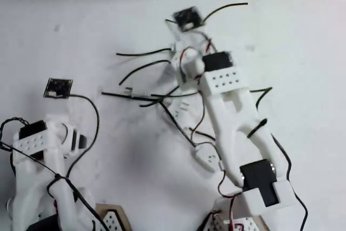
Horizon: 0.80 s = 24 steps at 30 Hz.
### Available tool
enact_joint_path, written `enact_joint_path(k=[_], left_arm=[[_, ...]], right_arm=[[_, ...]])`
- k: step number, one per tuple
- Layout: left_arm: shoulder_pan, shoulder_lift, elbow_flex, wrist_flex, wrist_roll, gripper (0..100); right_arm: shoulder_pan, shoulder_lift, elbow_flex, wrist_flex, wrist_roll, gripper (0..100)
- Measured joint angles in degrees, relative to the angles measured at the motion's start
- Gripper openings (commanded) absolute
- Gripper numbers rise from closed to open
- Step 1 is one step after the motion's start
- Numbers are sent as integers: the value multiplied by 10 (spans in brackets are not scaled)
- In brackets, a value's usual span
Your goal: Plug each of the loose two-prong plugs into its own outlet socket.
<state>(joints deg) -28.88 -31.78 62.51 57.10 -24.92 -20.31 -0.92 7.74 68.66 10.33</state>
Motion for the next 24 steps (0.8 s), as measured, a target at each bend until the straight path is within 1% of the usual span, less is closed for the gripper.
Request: enact_joint_path(k=[2,5,10,15,18,20,24], left_arm=[[0,0,0,0,0,222],[0,0,0,0,0,222],[0,0,0,0,0,222],[0,0,0,0,0,222],[0,0,0,0,0,222],[0,0,0,0,0,222],[0,0,0,0,0,222]], right_arm=[[-16,0,34,-4,9,205],[-26,0,91,-39,13,205],[-27,0,164,-118,18,205],[-25,0,224,-213,48,205],[-25,0,235,-238,52,205],[-38,4,236,-246,52,205],[-55,47,227,-269,52,205]])
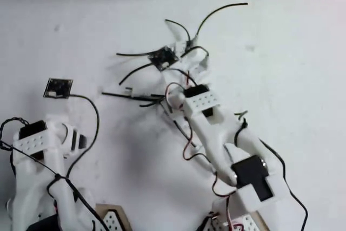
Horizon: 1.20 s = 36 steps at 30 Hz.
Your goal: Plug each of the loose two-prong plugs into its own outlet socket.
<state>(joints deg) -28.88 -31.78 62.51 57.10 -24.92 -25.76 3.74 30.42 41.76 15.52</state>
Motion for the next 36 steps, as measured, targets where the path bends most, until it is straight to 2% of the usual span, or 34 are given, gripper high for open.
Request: enact_joint_path(k=[5,16,31,36], left_arm=[[0,0,0,0,0,222],[0,0,0,0,0,222],[0,0,0,0,0,222],[0,0,0,0,0,222]], right_arm=[[0,58,-46,-5,-18,205],[-62,70,-58,90,-21,205],[-54,13,-11,138,-35,205],[-41,-6,-7,97,-36,205]])
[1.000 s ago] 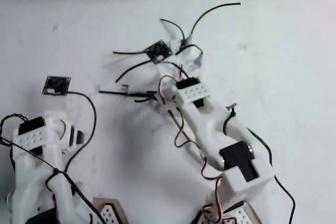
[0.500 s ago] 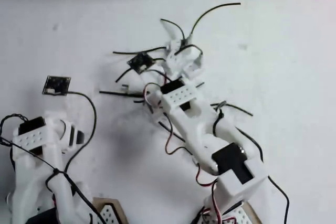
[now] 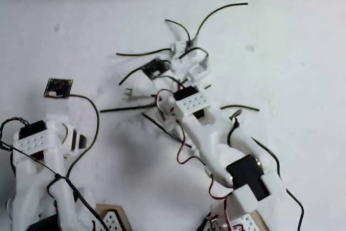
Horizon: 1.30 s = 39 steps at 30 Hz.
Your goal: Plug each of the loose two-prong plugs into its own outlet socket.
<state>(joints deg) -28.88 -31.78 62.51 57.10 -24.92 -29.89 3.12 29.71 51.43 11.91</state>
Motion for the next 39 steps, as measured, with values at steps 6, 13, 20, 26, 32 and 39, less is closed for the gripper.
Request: enact_joint_path(k=[6,13,20,26,32,39], left_arm=[[0,0,0,0,0,222],[0,0,0,0,0,222],[0,0,0,0,0,222],[0,0,0,0,0,222],[0,0,0,0,0,222],[0,0,0,0,0,222]], right_arm=[[4,0,1,-35,0,207],[19,24,1,-80,0,205],[35,62,0,-125,52,202],[46,78,-3,-143,58,12],[46,54,2,-146,58,18],[41,-72,40,-57,59,17]])
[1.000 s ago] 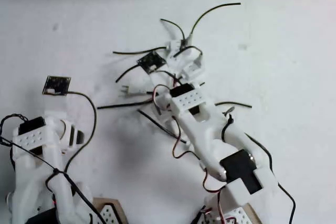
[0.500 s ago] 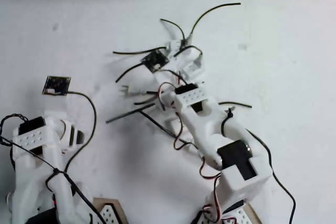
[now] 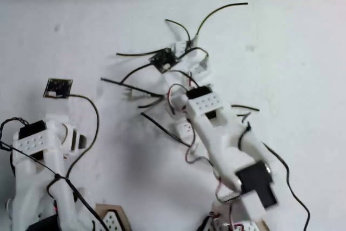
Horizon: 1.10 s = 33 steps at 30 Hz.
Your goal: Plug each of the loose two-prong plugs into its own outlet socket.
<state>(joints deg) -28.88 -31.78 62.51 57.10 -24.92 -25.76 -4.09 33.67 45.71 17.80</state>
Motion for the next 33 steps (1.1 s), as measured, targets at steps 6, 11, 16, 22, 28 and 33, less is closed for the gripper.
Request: enact_joint_path(k=[6,11,16,22,28,33], left_arm=[[0,0,0,0,0,222],[0,0,0,0,0,222],[0,0,0,0,0,222],[0,0,0,0,0,222],[0,0,0,0,0,222],[0,0,0,0,0,222]], right_arm=[[-21,-134,1,151,0,17],[-74,-157,3,252,0,17],[-123,-101,25,246,0,17],[-136,12,39,160,0,25],[-140,45,38,132,0,148],[-149,45,38,129,-1,149]])
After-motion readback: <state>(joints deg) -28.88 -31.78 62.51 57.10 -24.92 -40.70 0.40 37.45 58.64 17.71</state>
